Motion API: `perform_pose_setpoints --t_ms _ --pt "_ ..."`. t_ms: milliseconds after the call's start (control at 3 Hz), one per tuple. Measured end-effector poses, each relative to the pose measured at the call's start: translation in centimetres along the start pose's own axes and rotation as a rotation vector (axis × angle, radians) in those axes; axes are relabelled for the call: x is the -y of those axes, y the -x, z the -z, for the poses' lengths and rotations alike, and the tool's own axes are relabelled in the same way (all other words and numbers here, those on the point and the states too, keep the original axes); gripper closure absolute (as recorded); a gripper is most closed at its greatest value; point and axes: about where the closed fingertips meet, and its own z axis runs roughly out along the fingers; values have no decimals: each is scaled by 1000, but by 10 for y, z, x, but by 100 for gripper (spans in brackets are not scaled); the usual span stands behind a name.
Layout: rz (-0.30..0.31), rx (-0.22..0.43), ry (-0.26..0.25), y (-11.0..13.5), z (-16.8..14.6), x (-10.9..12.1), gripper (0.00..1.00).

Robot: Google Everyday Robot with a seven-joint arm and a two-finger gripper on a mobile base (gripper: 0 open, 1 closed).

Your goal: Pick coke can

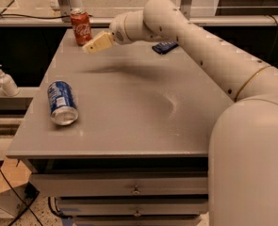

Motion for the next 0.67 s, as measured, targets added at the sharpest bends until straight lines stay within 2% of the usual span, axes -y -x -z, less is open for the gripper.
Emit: perform_pose_setpoints --t_ms 333,667 --pt "-23 1 3 -3 -3 0 0" --pt "-43 30 3 -5 -24 -1 0"
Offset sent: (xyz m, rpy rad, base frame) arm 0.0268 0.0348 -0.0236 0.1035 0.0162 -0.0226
